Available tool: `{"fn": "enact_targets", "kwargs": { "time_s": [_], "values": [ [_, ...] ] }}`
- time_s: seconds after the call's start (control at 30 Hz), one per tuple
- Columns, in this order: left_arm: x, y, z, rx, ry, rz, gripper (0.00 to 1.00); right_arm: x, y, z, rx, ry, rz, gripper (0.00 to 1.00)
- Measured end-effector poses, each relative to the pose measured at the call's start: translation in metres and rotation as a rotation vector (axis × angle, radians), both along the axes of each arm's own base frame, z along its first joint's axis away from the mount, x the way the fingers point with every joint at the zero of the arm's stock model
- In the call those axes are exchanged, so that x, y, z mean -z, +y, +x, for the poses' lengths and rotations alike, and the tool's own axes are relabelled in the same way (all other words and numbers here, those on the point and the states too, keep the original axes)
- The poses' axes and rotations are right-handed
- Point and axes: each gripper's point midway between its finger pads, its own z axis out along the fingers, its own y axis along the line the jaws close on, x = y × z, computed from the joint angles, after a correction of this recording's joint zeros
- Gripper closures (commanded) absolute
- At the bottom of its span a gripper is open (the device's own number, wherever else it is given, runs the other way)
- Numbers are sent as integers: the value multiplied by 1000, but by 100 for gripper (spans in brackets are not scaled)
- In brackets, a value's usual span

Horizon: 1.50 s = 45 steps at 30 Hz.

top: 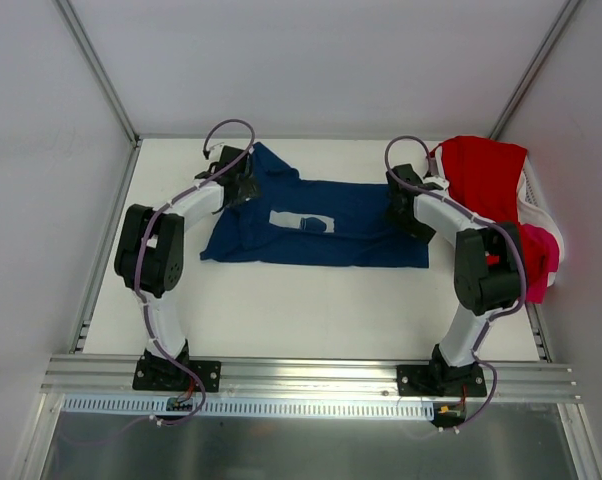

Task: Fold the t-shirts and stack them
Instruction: Fold the tshirt

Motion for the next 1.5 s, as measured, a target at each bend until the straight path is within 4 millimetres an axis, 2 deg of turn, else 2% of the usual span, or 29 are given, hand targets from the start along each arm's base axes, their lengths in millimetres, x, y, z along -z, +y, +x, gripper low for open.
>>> {"fn": "enact_targets", "kwargs": {
  "time_s": [0.13, 0.27, 0.43, 0.57, 0.67, 0.73, 0.83, 0.93, 1.0, 1.07, 1.2, 1.37, 1.5],
  "values": [
    [9, 5, 19, -14, -4, 7, 1, 0, -3, 3, 8, 0, -11, 6],
    [2, 11, 29, -12, -24, 26, 1, -4, -7, 1, 15, -1, -34, 6],
    [-33, 8, 51, 19, -106, 36, 1, -32, -8, 0, 0, -54, -34, 6],
    [-76, -3, 87, 67, -240, -67, 1, -62, 1, -2, -37, -132, -10, 6],
    [-89, -3, 117, 85, -334, -205, 2, -72, 12, -17, -84, -169, 3, 6],
    [-81, 1, 134, 84, -358, -281, 3, -68, 17, -36, -117, -161, 9, 6],
    [-51, 5, 152, 63, -342, -378, 4, -59, 17, -57, -143, -140, 11, 6],
    [-17, -13, 164, 72, -310, -512, 5, -47, 13, -77, -155, -113, 3, 6],
    [3, -32, 167, 80, -289, -612, 9, -43, 11, -87, -163, -107, 0, 6],
    [10, -48, 168, 91, -282, -693, 9, -42, 11, -93, -171, -107, -1, 6],
    [-2, -68, 168, 114, -303, -752, 9, -39, 9, -98, -175, -103, -10, 6],
    [-19, -94, 140, 142, -287, -741, 10, -34, 7, -102, -171, -91, -21, 6],
    [-61, -107, 125, 173, -325, -690, 10, -33, 8, -102, -175, -92, -21, 6]
  ]
}}
